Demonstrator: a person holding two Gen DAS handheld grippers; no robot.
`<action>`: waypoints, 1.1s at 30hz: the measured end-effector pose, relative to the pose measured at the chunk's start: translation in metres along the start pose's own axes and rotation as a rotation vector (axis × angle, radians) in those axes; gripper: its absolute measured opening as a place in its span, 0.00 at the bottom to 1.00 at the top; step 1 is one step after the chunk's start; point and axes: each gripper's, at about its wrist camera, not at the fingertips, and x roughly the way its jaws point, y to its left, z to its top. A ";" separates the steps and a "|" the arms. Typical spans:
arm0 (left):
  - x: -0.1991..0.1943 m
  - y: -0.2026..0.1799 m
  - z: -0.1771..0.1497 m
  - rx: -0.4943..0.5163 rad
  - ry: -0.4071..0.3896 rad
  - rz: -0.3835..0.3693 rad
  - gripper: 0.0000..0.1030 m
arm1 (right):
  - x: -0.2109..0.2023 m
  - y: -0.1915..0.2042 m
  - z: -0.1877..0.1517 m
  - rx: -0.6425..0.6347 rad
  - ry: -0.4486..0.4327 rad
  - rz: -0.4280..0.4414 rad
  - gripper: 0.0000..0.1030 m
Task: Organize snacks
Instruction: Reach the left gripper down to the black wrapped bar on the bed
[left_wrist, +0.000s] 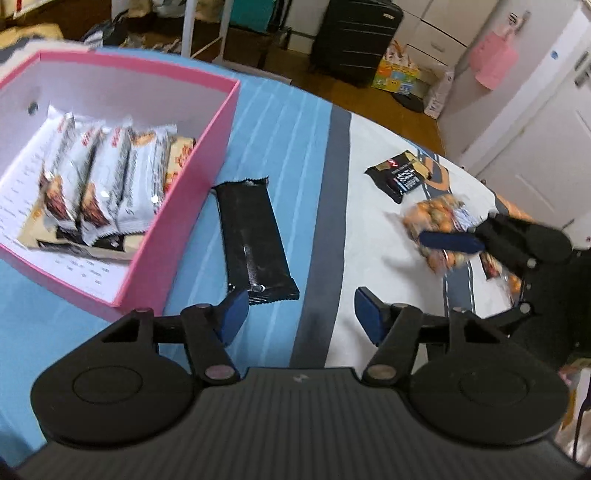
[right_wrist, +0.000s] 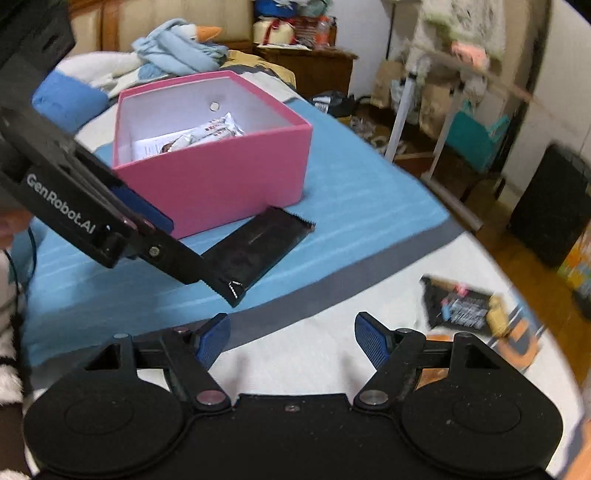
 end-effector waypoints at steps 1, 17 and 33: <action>0.006 0.000 0.000 -0.013 0.007 0.000 0.61 | 0.003 -0.002 -0.001 0.019 -0.003 0.021 0.76; 0.061 0.012 -0.002 -0.122 -0.005 0.124 0.52 | 0.072 0.041 -0.012 -0.103 -0.091 0.091 0.73; 0.076 0.025 0.003 -0.193 0.100 -0.093 0.31 | 0.056 0.043 -0.017 -0.056 -0.076 0.102 0.30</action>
